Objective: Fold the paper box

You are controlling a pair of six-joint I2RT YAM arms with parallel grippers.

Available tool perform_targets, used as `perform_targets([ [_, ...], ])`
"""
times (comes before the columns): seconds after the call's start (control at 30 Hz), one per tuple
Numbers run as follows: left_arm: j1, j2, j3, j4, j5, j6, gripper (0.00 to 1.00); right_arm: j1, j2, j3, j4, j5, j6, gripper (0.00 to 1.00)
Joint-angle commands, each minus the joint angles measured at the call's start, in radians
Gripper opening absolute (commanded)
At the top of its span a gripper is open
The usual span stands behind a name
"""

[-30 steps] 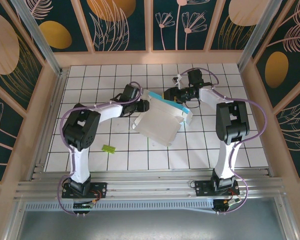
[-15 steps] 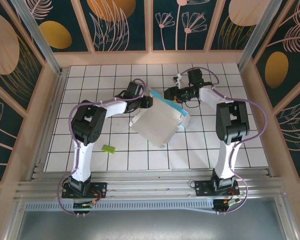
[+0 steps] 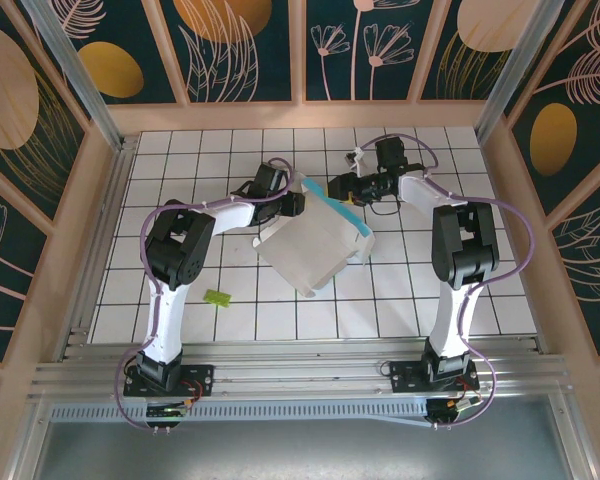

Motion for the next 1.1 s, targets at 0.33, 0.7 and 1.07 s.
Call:
perform_targets([
  [0.33,-0.003,0.057,-0.054,-0.085,0.048,-0.005,0.4,-0.033,-0.002,-0.005,0.001,0.187,0.079,0.56],
  [0.7,-0.003,0.038,-0.036,-0.1,0.047,-0.027,0.4,-0.039,-0.012,-0.01,0.004,0.207,0.081,0.56],
  [1.07,-0.003,-0.009,-0.035,-0.132,-0.081,0.011,0.58,-0.039,-0.016,-0.017,0.005,0.208,0.073,0.56],
])
